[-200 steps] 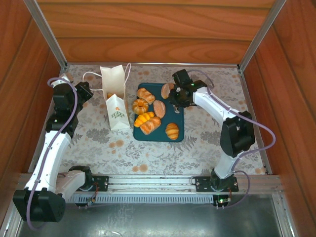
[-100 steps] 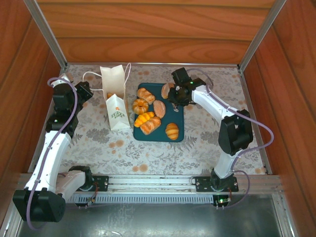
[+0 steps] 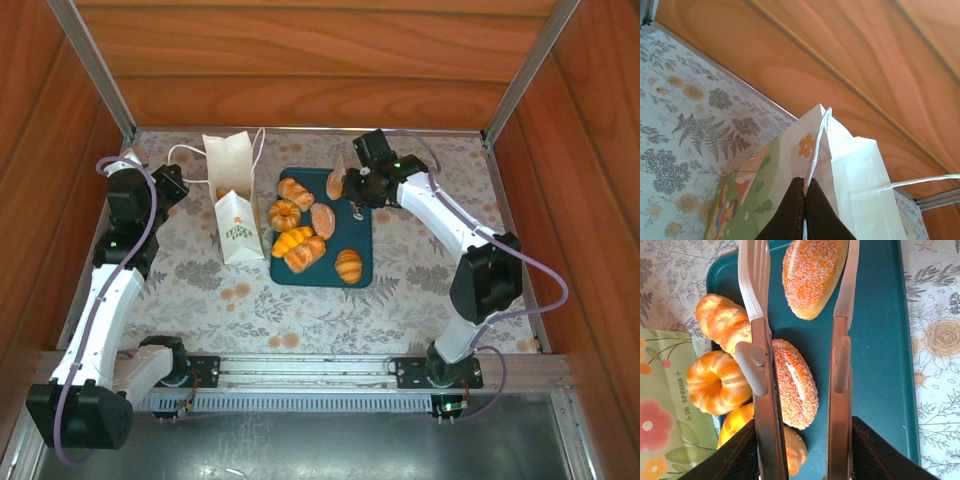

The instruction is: Place the fake bread into the paper bag

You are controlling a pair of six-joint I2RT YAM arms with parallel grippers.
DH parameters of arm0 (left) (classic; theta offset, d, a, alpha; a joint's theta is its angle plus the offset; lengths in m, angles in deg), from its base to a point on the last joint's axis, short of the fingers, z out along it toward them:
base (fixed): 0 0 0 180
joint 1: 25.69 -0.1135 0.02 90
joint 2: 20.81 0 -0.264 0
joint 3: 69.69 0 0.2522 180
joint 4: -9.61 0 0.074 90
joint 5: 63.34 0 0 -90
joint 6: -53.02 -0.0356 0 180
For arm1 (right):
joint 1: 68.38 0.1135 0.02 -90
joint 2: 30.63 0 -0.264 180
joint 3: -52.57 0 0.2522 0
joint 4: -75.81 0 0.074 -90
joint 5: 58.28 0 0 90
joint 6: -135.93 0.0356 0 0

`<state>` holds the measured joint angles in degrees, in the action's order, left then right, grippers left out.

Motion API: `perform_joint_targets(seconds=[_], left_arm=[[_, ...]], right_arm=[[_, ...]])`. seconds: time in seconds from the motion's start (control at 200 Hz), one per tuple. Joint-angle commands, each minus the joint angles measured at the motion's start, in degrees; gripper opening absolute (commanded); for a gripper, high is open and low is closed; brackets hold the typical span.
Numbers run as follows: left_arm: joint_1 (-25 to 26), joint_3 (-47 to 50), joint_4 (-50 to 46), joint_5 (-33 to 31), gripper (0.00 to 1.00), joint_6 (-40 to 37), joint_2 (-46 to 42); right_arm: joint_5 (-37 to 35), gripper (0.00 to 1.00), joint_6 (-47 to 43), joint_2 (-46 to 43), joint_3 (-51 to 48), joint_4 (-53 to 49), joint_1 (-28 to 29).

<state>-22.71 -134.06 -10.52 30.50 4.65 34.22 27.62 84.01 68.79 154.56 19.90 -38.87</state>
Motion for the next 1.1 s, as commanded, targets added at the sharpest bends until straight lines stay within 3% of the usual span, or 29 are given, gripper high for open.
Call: perform_joint_targets(seconds=[0.0,0.6,1.094], left_arm=[[-0.6,-0.3,1.0,0.6,0.00,0.2,0.1],[-0.7,-0.4,1.3,0.7,0.00,0.4,0.3],[-0.6,-0.2,1.5,0.6,0.00,0.4,0.3]], right_arm=[[0.9,0.47,0.4,1.7,2.4,0.5,-0.5],[1.5,0.52,0.3,9.5,6.9,-0.1,-0.5],[0.4,0.50,0.1,15.5,10.9,-1.8,-0.5]])
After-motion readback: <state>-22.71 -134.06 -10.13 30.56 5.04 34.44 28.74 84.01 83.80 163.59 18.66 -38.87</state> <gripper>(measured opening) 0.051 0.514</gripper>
